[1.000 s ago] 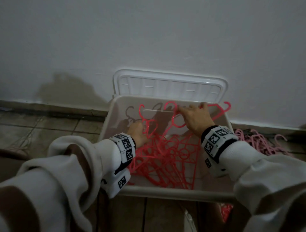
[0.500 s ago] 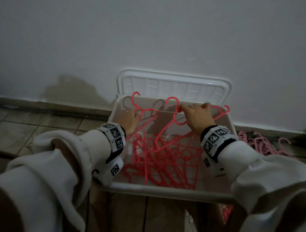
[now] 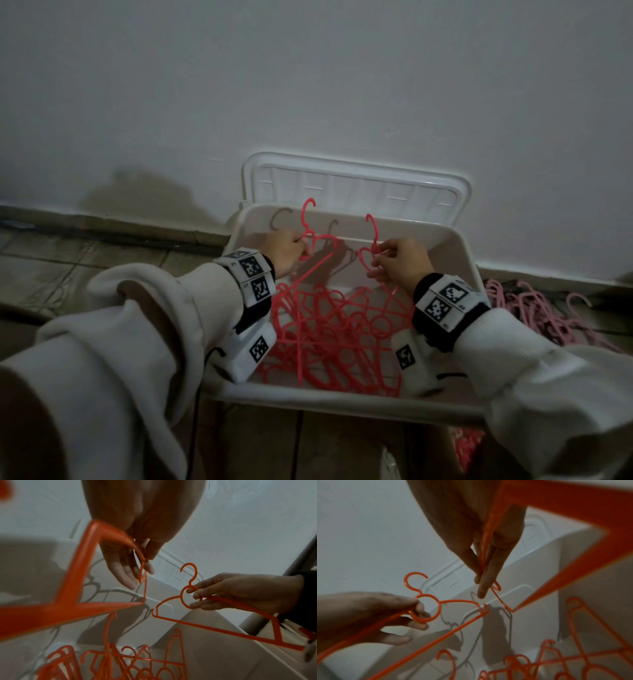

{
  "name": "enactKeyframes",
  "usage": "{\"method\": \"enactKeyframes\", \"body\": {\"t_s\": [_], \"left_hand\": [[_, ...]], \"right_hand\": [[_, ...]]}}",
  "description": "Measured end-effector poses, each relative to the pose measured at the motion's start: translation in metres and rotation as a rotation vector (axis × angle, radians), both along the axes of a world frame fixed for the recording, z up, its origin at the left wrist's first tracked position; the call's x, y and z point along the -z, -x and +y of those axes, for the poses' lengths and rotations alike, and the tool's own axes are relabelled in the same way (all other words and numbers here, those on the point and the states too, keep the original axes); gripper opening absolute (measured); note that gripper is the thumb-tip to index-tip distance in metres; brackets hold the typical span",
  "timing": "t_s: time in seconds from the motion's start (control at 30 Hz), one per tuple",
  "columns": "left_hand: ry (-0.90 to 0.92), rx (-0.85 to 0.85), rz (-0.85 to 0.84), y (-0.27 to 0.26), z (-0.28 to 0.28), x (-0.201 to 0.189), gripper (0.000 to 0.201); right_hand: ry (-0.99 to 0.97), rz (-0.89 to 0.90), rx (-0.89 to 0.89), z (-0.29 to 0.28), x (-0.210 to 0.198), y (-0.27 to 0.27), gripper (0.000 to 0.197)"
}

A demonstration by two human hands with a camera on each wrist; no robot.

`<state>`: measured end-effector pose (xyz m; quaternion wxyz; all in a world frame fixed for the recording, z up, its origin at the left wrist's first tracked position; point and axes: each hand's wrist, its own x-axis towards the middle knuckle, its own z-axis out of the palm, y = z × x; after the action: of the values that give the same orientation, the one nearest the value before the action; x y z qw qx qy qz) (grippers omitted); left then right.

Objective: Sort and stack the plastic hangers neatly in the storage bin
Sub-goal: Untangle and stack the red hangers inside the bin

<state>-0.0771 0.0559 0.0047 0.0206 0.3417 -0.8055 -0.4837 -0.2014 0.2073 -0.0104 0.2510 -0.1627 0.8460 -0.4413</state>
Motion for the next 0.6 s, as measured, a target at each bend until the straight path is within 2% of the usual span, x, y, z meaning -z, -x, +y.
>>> {"method": "enactKeyframes", "body": {"t_s": [0.07, 0.13, 0.23, 0.33, 0.4, 0.53, 0.6], "left_hand": [[0.014, 0.009, 0.023, 0.004, 0.001, 0.001, 0.036], [0.023, 0.027, 0.029, 0.007, 0.0, 0.003, 0.036], [0.015, 0.069, 0.044, 0.01, 0.001, 0.004, 0.034], [0.09, 0.098, 0.083, 0.012, 0.001, 0.005, 0.033], [0.142, 0.121, 0.098, 0.012, 0.003, 0.003, 0.031], [0.088, 0.152, 0.122, 0.012, 0.007, 0.004, 0.028], [0.052, 0.138, 0.138, 0.012, 0.006, 0.005, 0.029]], "right_hand": [[0.133, -0.135, 0.06, 0.001, -0.006, -0.005, 0.024], [0.197, -0.201, 0.046, 0.002, -0.012, -0.009, 0.025], [0.266, -0.157, 0.025, 0.001, -0.014, -0.013, 0.026], [0.248, -0.077, 0.025, -0.002, -0.012, -0.016, 0.026], [0.267, -0.108, 0.033, -0.005, -0.012, -0.022, 0.025], [0.375, -0.31, -0.062, -0.019, -0.013, -0.041, 0.026], [0.373, -0.327, -0.153, -0.023, -0.011, -0.048, 0.03]]}}
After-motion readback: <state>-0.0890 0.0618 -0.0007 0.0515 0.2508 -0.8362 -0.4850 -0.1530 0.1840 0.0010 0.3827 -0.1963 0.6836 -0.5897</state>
